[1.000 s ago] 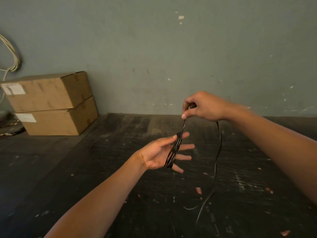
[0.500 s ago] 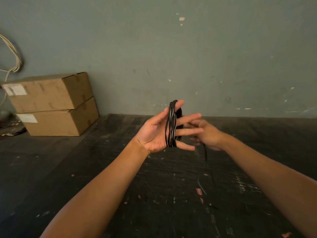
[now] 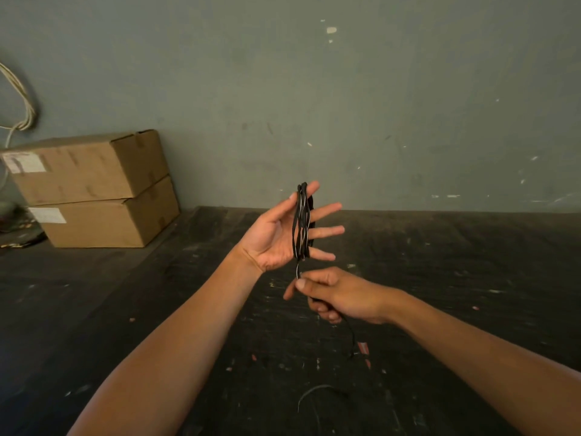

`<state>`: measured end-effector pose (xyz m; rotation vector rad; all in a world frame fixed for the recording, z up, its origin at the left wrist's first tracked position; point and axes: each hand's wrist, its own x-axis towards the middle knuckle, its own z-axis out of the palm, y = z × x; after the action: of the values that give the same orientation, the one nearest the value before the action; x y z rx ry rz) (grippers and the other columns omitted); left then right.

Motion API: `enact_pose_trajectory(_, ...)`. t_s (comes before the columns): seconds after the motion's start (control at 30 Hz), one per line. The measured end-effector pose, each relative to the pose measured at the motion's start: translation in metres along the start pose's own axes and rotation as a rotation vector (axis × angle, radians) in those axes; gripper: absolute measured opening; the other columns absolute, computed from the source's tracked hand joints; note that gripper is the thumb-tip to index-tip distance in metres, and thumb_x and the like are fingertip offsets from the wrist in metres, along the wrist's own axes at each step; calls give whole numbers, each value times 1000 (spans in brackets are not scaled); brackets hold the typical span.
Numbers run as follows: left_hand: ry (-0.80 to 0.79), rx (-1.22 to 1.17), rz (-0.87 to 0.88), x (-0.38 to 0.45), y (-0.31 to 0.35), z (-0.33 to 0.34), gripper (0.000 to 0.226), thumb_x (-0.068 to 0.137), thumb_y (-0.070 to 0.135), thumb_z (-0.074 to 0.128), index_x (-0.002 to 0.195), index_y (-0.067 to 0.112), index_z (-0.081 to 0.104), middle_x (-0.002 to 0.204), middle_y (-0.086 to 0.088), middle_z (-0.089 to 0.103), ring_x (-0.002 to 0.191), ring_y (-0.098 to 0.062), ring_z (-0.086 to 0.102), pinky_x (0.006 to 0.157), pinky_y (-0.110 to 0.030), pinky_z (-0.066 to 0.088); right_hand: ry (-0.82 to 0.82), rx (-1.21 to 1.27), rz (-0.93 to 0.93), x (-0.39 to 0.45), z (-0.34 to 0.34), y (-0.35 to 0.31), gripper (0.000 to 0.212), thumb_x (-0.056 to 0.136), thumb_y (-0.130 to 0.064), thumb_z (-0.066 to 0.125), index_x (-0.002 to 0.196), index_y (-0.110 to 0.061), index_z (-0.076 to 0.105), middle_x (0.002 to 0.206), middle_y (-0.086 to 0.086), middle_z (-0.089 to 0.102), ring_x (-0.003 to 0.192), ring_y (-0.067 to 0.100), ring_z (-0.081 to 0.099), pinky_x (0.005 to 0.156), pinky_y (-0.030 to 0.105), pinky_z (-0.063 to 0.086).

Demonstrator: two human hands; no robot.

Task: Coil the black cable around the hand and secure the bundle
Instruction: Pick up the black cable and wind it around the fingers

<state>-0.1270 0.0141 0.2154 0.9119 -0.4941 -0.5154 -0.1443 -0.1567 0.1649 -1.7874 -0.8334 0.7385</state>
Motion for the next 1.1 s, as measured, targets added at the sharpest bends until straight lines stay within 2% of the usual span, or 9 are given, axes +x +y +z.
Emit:
enact_pose_trajectory(0.13,43,-1,-29,-4,-5,-9,45,91,37,56,136,30,55,155,-19,35,138,-49,34,98,-71,33,6,-279,-28,-12,-7,-29,28,98,-38,50,97,-19,70,54,-15,46,46,3,41,48,21,37)
enact_pose_trajectory(0.23,42,-38,-49,-7,-9,-14,48,89,33,65,136,26,57,150,-22,42,125,-45,55,101,-61,45,83,-493,-82,-18,-20,-53,26,96,-34,54,86,-19,73,67,-17,59,46,-2,45,48,17,39)
enact_pose_trajectory(0.33,61,7,-80,-9,-16,-17,45,93,34,55,138,27,55,137,-16,59,109,-36,67,93,-70,44,133,-531,-86,-21,-36,-76,26,95,-30,57,85,-12,73,69,-3,66,50,5,47,50,22,41)
enact_pose_trajectory(0.43,103,75,-119,-10,-21,-21,55,93,37,52,146,26,43,142,-13,54,130,-46,48,93,-74,34,177,-677,-99,-23,-51,-97,20,93,-31,61,88,-16,74,81,-4,73,69,10,63,71,32,49)
enact_pose_trajectory(0.5,77,80,-162,-9,-26,-20,55,92,38,55,145,25,46,149,-14,46,138,-47,38,95,-72,34,233,-744,-109,-24,-62,-108,16,91,-32,63,91,-19,73,88,-5,74,82,12,68,80,33,51)
enact_pose_trajectory(0.67,16,57,-216,-11,-34,-18,47,95,38,49,142,32,50,155,-16,37,140,-46,33,97,-71,33,344,-886,-145,-22,-89,-123,11,88,-30,68,86,-20,74,72,-16,67,66,-5,59,62,14,41)
enact_pose_trajectory(0.77,-44,79,-239,-11,-33,-13,46,96,38,49,142,32,49,157,-16,34,142,-46,30,99,-71,30,376,-922,-156,-16,-100,-114,13,88,-28,68,90,-17,74,80,-6,69,75,8,61,69,26,44)
enact_pose_trajectory(1.0,-158,61,-265,-15,-28,1,42,98,36,50,139,31,52,161,-18,23,145,-49,18,101,-71,28,434,-711,-316,-12,-112,-85,10,91,-20,63,85,-27,67,81,-17,67,75,-11,60,70,6,42)
enact_pose_trajectory(1.1,-218,13,-215,-15,-25,7,41,98,37,50,138,30,53,160,-16,22,144,-50,16,99,-73,27,463,-620,-338,-7,-110,-67,15,95,-14,57,84,-21,64,63,-23,63,61,-11,56,61,4,40)
